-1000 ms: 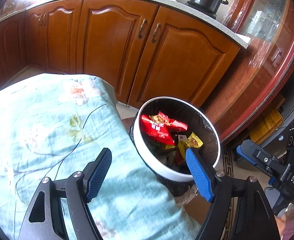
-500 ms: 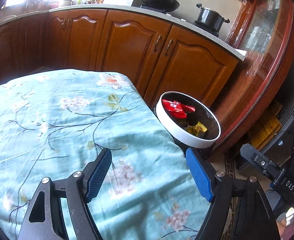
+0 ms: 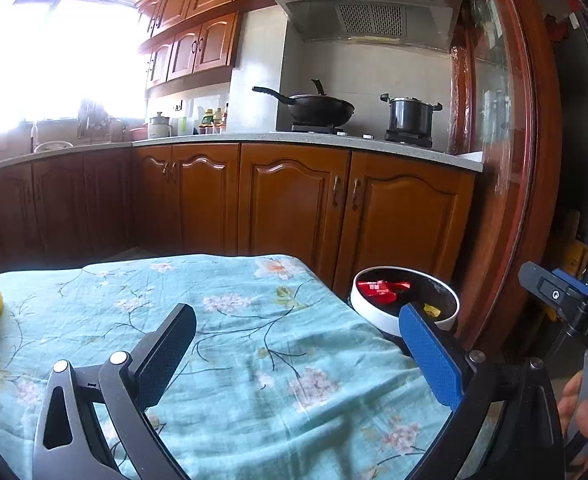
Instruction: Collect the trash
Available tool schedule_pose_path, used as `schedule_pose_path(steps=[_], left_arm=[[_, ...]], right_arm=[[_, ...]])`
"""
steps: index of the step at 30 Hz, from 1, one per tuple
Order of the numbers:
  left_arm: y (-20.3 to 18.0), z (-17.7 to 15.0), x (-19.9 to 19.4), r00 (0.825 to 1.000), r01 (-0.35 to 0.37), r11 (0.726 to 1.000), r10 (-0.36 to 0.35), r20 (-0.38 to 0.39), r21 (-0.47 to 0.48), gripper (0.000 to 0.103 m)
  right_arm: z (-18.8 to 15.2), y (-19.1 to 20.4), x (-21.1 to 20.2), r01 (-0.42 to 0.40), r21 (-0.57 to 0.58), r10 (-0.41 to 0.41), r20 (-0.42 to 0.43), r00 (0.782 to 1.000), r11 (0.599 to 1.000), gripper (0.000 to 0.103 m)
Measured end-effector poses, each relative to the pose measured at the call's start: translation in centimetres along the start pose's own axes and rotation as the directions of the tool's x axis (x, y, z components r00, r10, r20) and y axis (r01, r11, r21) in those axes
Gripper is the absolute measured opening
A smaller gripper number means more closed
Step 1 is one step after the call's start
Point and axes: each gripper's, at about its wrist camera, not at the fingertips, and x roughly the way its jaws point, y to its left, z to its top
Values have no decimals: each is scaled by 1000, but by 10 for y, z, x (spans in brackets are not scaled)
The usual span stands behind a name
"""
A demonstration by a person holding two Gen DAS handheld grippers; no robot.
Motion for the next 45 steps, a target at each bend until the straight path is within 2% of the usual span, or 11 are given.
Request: schedule_pose_path(steps=[6,12,21,45], left_arm=[[-9,-20,4,999,-31,999,32,-22,36,102],[-9,-21,16,998,-52,998,53,-38,37,102],[-3,-17,23,997,-73,996,74,-22,43,102],[5,-21,28,998,-57,997,58,-22,46,102]], right_arm=[[-18,3,4,63,-25,-64,-23,998,998,103],[-26,3,1,87,-45,-88,-20,996,995,103],[-31,0,1,92,-45,-93,-17,996,995,103],[-35,2,3,68,-38,-70,-28,997,997,103]])
